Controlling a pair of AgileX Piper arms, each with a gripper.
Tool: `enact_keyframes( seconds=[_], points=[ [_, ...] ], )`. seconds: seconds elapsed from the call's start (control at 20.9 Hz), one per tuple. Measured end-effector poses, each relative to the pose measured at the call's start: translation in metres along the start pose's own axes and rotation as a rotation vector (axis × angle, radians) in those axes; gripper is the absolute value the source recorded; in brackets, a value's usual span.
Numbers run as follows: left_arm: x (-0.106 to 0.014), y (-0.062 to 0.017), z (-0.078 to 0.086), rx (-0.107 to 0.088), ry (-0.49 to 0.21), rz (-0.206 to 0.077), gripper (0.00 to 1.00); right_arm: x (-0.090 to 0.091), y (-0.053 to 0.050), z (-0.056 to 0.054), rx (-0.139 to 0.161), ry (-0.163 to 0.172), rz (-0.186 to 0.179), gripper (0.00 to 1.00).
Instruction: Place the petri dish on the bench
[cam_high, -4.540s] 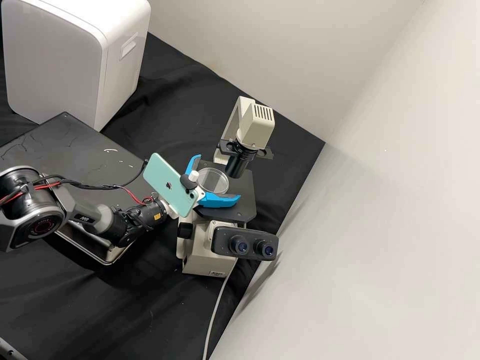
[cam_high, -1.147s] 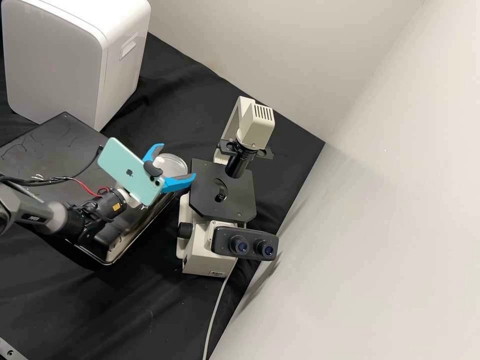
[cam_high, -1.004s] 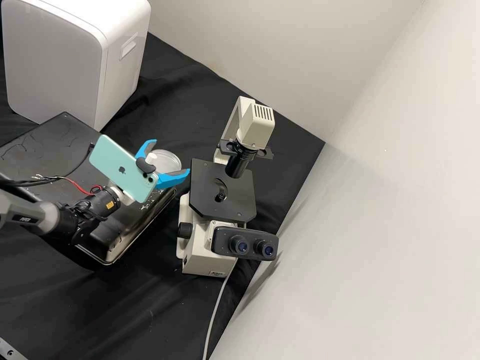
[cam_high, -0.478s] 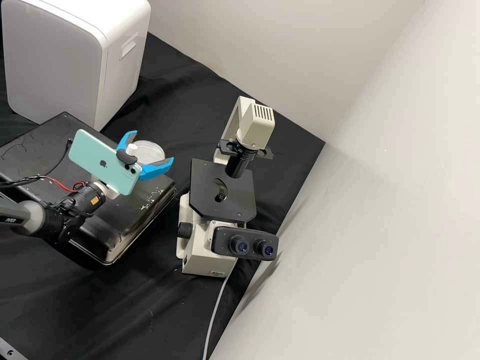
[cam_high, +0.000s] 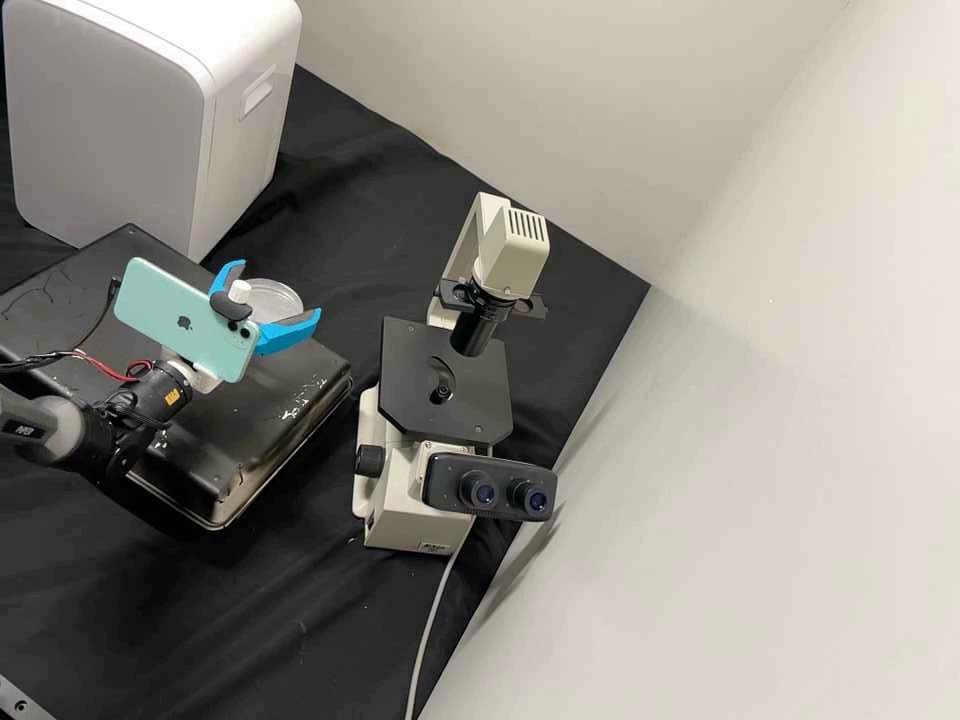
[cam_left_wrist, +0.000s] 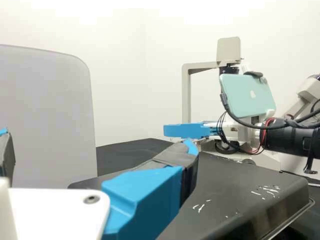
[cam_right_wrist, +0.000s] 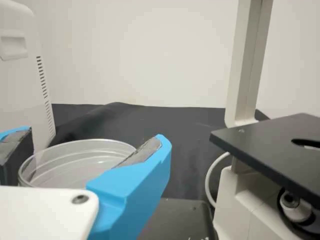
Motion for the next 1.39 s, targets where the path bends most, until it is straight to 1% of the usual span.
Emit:
enact_keyframes(
  seconds=[0.19,0.38,0.57,0.67,1.0,1.05,1.1,1.39],
  points=[
    [0.0,-0.0001,0.0,0.0,-0.002,-0.001,1.0,0.0,-0.01,0.007,0.01,-0.025,-0.024,0.0],
    [0.0,-0.0001,0.0,0.0,-0.002,-0.001,1.0,0.0,-0.016,0.012,0.012,-0.046,-0.047,0.0],
    [0.0,-0.0001,0.0,0.0,-0.002,-0.001,1.0,0.0,-0.021,0.017,0.014,-0.054,-0.055,0.0],
    [0.0,-0.0001,0.0,0.0,-0.002,-0.001,1.0,0.0,-0.021,0.018,0.015,-0.048,-0.051,0.0],
    [0.0,-0.0001,0.0,0.0,-0.002,-0.001,1.0,0.001,-0.026,0.024,0.017,-0.067,-0.068,0.0],
    [0.0,-0.0001,0.0,0.0,-0.002,-0.001,1.0,0.001,-0.026,0.024,0.017,-0.063,-0.065,0.0],
    [0.0,-0.0001,0.0,0.0,-0.002,-0.001,1.0,0.001,-0.026,0.023,0.017,-0.062,-0.063,1.0],
    [0.0,-0.0001,0.0,0.0,-0.002,-0.001,1.0,0.001,-0.026,0.023,0.017,-0.06,-0.062,1.0]
  ],
)
